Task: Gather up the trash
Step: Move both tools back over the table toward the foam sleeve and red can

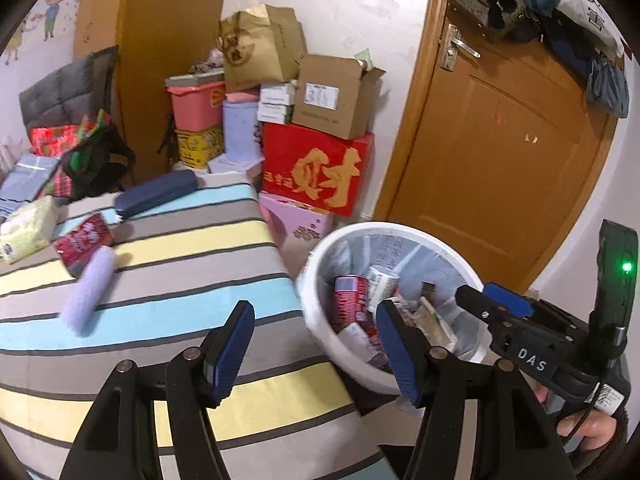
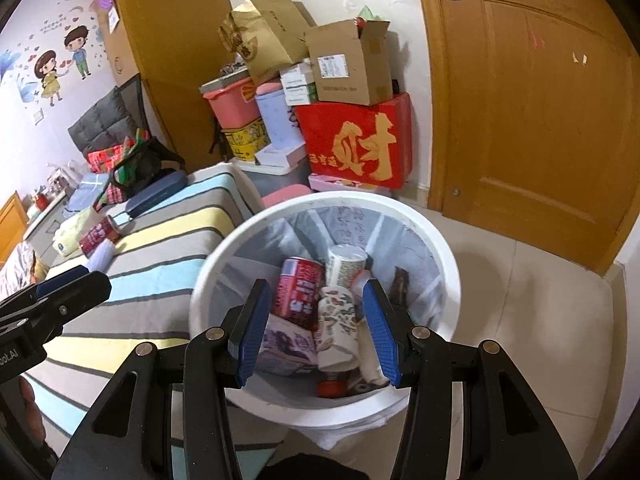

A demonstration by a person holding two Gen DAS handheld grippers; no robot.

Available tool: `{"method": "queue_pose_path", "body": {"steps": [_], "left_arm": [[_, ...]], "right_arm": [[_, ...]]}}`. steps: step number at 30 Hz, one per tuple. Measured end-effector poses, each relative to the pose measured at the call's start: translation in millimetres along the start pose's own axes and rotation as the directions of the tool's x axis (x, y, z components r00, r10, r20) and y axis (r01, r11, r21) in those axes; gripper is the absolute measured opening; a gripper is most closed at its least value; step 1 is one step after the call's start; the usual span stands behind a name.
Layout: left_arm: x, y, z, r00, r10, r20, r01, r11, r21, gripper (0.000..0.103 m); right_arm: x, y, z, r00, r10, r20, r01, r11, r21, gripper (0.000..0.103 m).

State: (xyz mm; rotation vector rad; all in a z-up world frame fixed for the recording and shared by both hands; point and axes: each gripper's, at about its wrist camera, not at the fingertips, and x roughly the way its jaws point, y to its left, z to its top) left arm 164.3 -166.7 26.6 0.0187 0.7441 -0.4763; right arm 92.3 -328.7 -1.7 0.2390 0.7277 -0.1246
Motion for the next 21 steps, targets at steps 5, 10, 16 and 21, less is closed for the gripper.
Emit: {"method": "queue_pose_path", "body": {"steps": [5, 10, 16, 21], "left_arm": [[-18.3, 17.8, -6.9, 0.999, 0.028, 0.021, -0.028, 0.999, -0.029, 0.063], [-37.0, 42.3, -15.0, 0.997, 0.063, 0.038, -0.06, 0.996, -0.067, 0.063], [-62.1, 78.3, -26.1, 0.991, 0.119, 0.06, -0.112, 0.987, -0.116, 0.063], [-78.5, 112.3, -33.4, 0.979, 0.193, 0.067, -0.181, 0.971, -0.153, 0.063]], "right_arm": [[-6.7, 18.2, -0.2, 1.0, 0.028, 0.014, -0.027, 0.999, -0.02, 0.05], [-7.5, 37.0, -0.7, 0.998, 0.057, 0.021, -0.056, 0.998, -0.037, 0.05], [-7.6, 63.3, -5.0, 0.996, 0.091, 0.017, -0.09, 0.994, -0.07, 0.05], [-0.8, 88.8, -8.2, 0.993, 0.122, -0.001, -0.122, 0.987, -0.102, 0.05]]}}
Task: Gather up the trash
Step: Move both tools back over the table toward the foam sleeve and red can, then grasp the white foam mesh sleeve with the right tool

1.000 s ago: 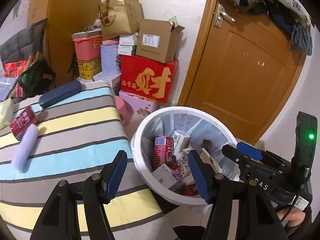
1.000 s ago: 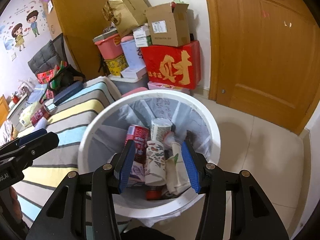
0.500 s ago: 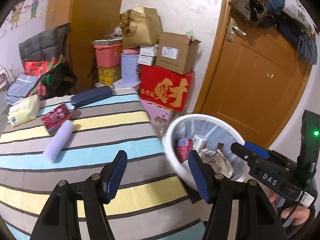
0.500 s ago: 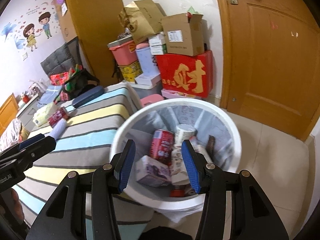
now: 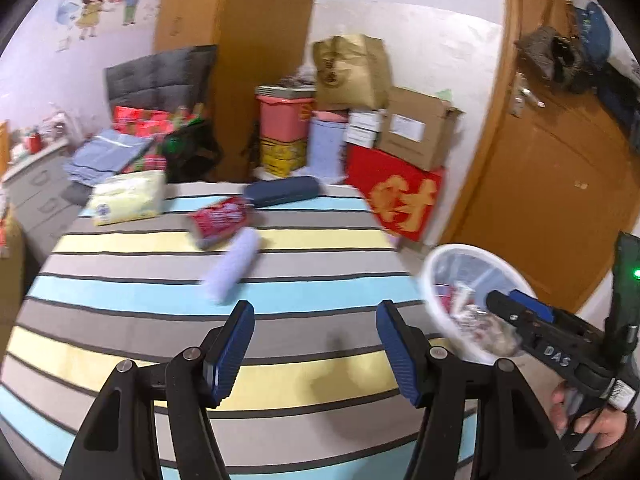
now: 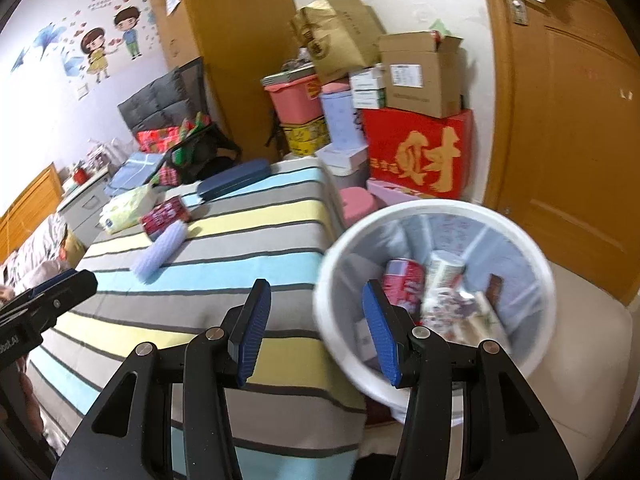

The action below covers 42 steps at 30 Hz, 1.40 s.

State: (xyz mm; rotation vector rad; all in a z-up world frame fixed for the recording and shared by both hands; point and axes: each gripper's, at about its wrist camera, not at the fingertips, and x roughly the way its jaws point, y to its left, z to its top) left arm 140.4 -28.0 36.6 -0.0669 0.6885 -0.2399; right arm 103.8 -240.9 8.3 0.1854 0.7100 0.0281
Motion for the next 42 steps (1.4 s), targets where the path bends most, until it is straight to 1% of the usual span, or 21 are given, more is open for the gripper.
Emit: {"method": "queue_pose_path", "body": {"steps": [8, 14, 18, 20, 23, 26, 29, 30, 31, 33, 35, 37, 40, 42], "left_arm": [[-9.1, 63.2, -4.7, 0.998, 0.061, 0.0, -0.061, 0.994, -0.086, 0.063], [-13.0, 100.2, -7.3, 0.994, 0.111, -0.002, -0.111, 0.989, -0.1, 0.063], [-8.2, 119.0, -6.5, 0.993, 0.115, -0.012, -0.116, 0.987, -0.111, 0.064], [-5.1, 127.8, -5.1, 0.992, 0.123, -0.013, -0.124, 0.987, -0.1, 0.067], [2.3, 141.6, -2.5, 0.994, 0.108, -0.02, -0.109, 0.989, -0.102, 0.067], [10.4, 153.8, 2.2, 0.994, 0.104, -0.025, -0.106, 0.989, -0.106, 0.067], [17.0, 164.6, 10.0, 0.998, 0.062, -0.009, -0.063, 0.992, -0.108, 0.067], [19.9, 167.5, 12.9, 0.998, 0.057, -0.008, -0.058, 0.992, -0.109, 0.067], [24.6, 171.7, 16.7, 0.998, 0.061, -0.014, -0.062, 0.992, -0.107, 0.067], [32.0, 178.1, 22.4, 0.998, 0.056, -0.021, -0.058, 0.993, -0.104, 0.068], [40.3, 183.2, 27.4, 0.999, 0.047, -0.028, -0.049, 0.993, -0.104, 0.068], [49.5, 187.9, 33.6, 0.999, 0.036, -0.034, -0.039, 0.994, -0.106, 0.068], [60.6, 191.3, 39.8, 0.999, 0.022, -0.036, -0.026, 0.994, -0.108, 0.068], [71.2, 191.2, 44.8, 0.999, 0.016, -0.044, -0.02, 0.995, -0.098, 0.068]], "right_arm": [[14.8, 36.2, 0.5, 0.998, 0.047, -0.03, -0.048, 0.997, -0.052, 0.05], [35.7, 66.3, 3.1, 0.994, 0.086, -0.073, -0.093, 0.991, -0.096, 0.05], [56.2, 86.0, 3.8, 0.986, 0.123, -0.115, -0.135, 0.985, -0.104, 0.05], [63.4, 95.6, 5.1, 0.985, 0.127, -0.12, -0.14, 0.984, -0.109, 0.05], [73.6, 108.7, 6.9, 0.98, 0.143, -0.14, -0.159, 0.981, -0.11, 0.05], [82.0, 121.6, 9.1, 0.977, 0.158, -0.143, -0.176, 0.977, -0.121, 0.05], [95.0, 130.4, 14.2, 0.974, 0.165, -0.152, -0.183, 0.977, -0.113, 0.05], [99.9, 133.1, 16.7, 0.973, 0.171, -0.154, -0.188, 0.977, -0.102, 0.05], [104.9, 134.7, 18.6, 0.97, 0.186, -0.158, -0.202, 0.975, -0.09, 0.054], [115.3, 138.5, 20.3, 0.963, 0.198, -0.182, -0.213, 0.975, -0.069, 0.058], [124.7, 141.2, 22.1, 0.955, 0.215, -0.203, -0.229, 0.972, -0.05, 0.058], [132.2, 145.4, 22.7, 0.954, 0.207, -0.216, -0.222, 0.974, -0.049, 0.058], [143.4, 150.2, 20.4, 0.946, 0.179, -0.271, -0.201, 0.978, -0.057, 0.058], [144.5, 149.5, 20.2, 0.938, 0.194, -0.286, -0.218, 0.974, -0.054, 0.058]]}}
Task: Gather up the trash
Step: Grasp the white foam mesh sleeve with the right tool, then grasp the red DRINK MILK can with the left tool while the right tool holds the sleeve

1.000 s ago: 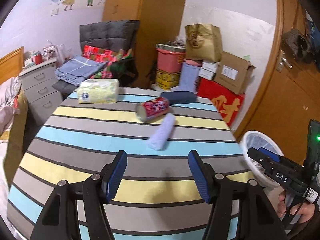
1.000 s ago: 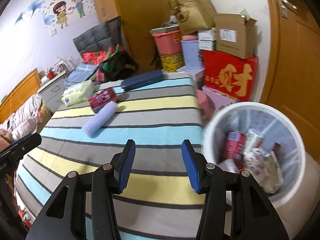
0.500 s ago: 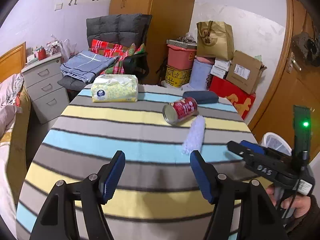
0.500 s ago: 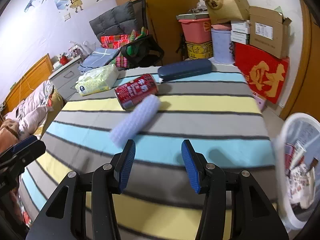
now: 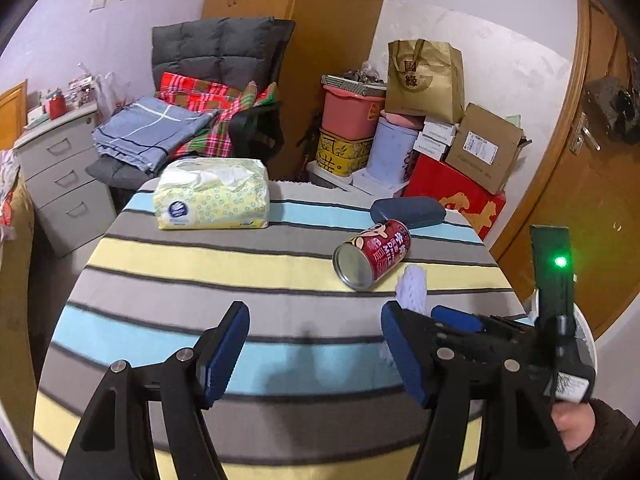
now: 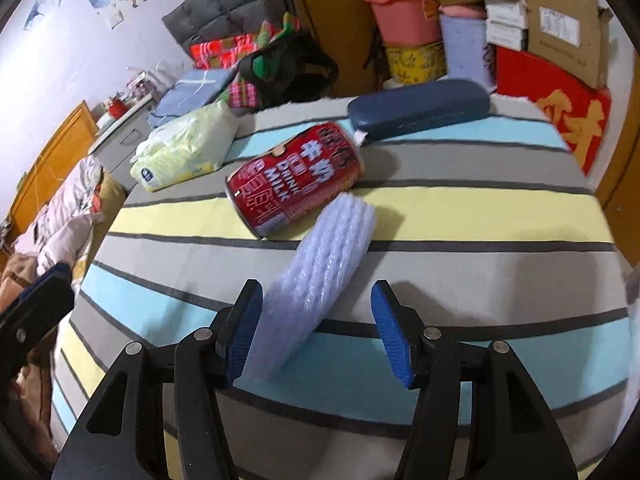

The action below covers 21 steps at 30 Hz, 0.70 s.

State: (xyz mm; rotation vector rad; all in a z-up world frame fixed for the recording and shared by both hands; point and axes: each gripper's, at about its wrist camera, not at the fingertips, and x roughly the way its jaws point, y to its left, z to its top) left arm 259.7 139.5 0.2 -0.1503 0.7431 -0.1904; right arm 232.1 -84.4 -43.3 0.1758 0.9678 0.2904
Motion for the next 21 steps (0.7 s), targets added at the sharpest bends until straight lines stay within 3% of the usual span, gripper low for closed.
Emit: {"method": "queue_pose_path", "body": {"steps": [2, 3, 7, 15, 21], "left_arm": [[11.8, -1.9, 5.3, 1.0, -0.014, -0.013, 0.014, 1.0, 0.003, 0.068], [18.2, -3.3, 8.0, 0.999, -0.028, -0.015, 0.028, 1.0, 0.0, 0.068], [42.2, -11.3, 17.2, 0.998, -0.047, -0.034, 0.047, 0.999, 0.014, 0.068], [77.8, -30.9, 40.0, 0.996, -0.08, -0.047, 0.083, 0.994, 0.066, 0.069], [105.4, -55.0, 49.5, 0.993, -0.08, -0.091, 0.094, 0.981, 0.168, 0.07]], "right_arm": [[-4.4, 0.2, -0.9, 1.0, -0.01, 0.014, 0.011, 1.0, -0.022, 0.047], [-6.3, 0.4, -0.8, 1.0, -0.012, 0.019, 0.012, 0.999, -0.034, 0.036], [-16.0, -3.1, 0.4, 1.0, -0.006, 0.018, 0.007, 0.998, -0.055, 0.017], [-18.2, -28.9, 12.9, 0.998, -0.058, 0.012, 0.059, 0.997, -0.057, 0.014], [-23.8, -45.2, 20.3, 0.996, -0.091, 0.019, 0.092, 0.995, -0.042, 0.014]]}}
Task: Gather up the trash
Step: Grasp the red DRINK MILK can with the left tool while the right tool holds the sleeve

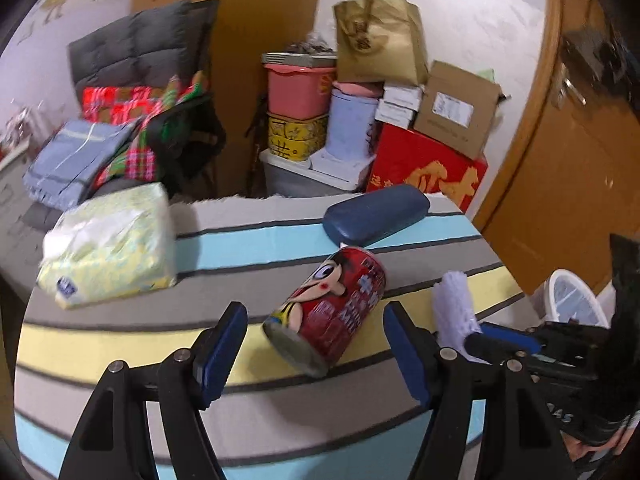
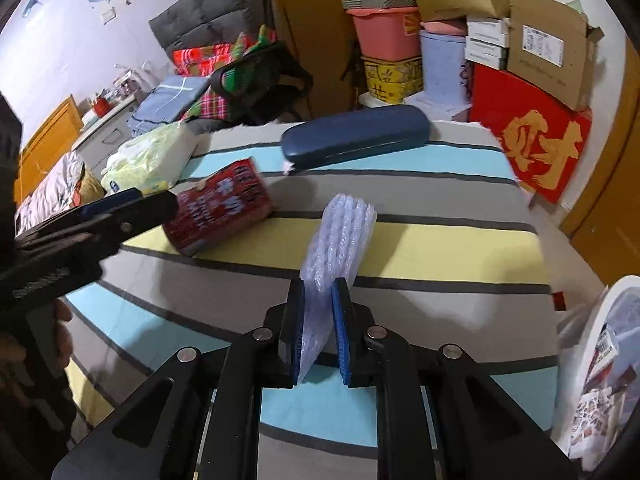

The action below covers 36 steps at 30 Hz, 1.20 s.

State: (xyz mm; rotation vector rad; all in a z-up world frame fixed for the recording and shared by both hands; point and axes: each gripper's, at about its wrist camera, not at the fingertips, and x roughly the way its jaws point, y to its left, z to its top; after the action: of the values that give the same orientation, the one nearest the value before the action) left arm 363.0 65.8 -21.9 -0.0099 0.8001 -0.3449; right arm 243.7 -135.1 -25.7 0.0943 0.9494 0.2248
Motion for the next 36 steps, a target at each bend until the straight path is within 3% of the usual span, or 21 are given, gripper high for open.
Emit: {"method": "queue_pose_path", "body": {"steps": [9, 19, 21, 23, 36], "left_arm": [[37.4, -18.9, 6.2, 0.997, 0.021, -0.074, -0.015, 0.997, 0.075, 0.071], [56.1, -23.9, 10.9, 0.995, 0.013, -0.102, -0.009, 0.999, 0.037, 0.07], [57.6, -23.8, 11.5, 0.995, 0.009, -0.104, -0.006, 1.0, 0.024, 0.07], [58.2, -22.5, 11.5, 0.994, 0.02, -0.104, -0.019, 1.0, 0.003, 0.061], [28.3, -38.7, -3.6, 0.996, 0.039, -0.077, -0.04, 0.999, -0.009, 0.055]], "right_arm": [[-2.8, -17.0, -2.1, 1.0, -0.013, 0.011, 0.012, 0.999, 0.032, 0.014], [-5.3, -28.4, -5.0, 1.0, -0.001, 0.026, -0.001, 0.998, 0.057, 0.014], [-6.0, -31.1, -5.2, 1.0, 0.0, 0.028, -0.002, 0.998, 0.067, 0.014], [-6.5, -32.6, -5.1, 1.0, 0.003, 0.029, -0.005, 0.997, 0.071, 0.014], [-18.6, -38.0, -13.0, 0.998, 0.009, 0.062, -0.015, 0.996, 0.088, 0.014]]}}
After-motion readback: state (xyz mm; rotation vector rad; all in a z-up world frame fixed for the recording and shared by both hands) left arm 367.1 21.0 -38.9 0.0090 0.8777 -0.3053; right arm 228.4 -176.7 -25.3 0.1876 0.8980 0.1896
